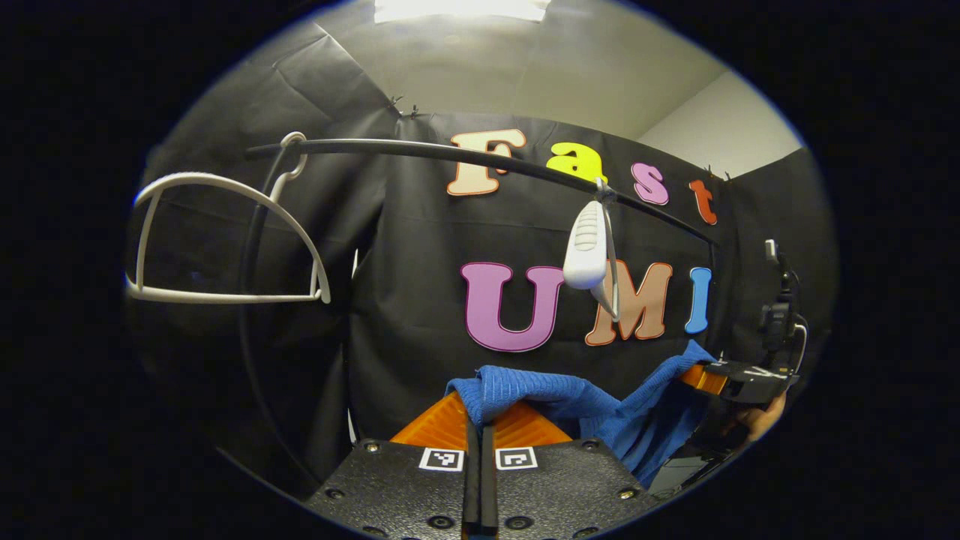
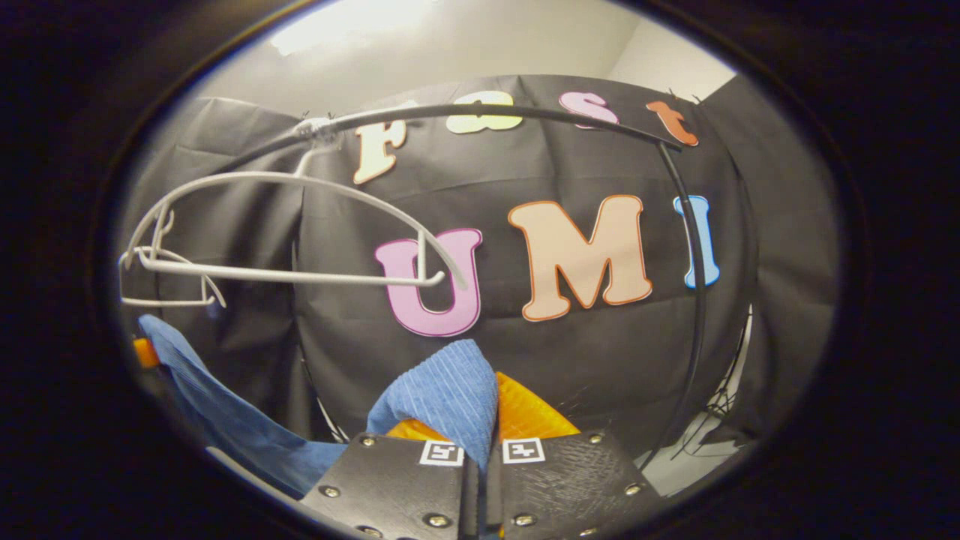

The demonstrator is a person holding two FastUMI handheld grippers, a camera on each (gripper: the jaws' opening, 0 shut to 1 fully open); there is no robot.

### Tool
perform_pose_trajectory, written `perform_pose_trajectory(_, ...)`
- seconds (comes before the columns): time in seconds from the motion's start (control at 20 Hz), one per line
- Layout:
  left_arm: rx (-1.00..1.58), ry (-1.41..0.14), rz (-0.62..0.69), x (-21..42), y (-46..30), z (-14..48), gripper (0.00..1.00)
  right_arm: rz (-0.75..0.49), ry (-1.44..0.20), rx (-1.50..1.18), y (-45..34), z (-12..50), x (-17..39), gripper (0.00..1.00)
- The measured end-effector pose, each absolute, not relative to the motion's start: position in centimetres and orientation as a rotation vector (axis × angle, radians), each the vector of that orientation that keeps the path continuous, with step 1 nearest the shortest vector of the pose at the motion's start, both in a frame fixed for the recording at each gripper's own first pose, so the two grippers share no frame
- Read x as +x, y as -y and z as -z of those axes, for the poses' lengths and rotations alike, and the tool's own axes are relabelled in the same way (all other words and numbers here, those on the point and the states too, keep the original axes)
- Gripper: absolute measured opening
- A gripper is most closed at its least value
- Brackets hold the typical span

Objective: Grasp the clothes on the hanger with both hands and then place them into the laundry hamper below.

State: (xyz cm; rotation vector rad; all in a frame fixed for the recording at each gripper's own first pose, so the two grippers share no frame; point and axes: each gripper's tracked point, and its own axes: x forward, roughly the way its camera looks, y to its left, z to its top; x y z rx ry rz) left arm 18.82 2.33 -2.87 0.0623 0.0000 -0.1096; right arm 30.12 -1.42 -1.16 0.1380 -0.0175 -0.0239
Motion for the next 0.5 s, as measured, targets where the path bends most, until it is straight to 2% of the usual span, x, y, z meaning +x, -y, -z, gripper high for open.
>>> perform_pose_trajectory(0.25,0.114,0.014,0.170,18.2,1.6,2.6,0.01,-0.004,0.072,0.167,0.5,-1.8,25.9,0.07)
perform_pose_trajectory(0.5,0.091,0.022,0.308,17.4,8.0,2.6,0.01,-0.022,0.105,0.231,0.0,-3.6,22.1,0.07)
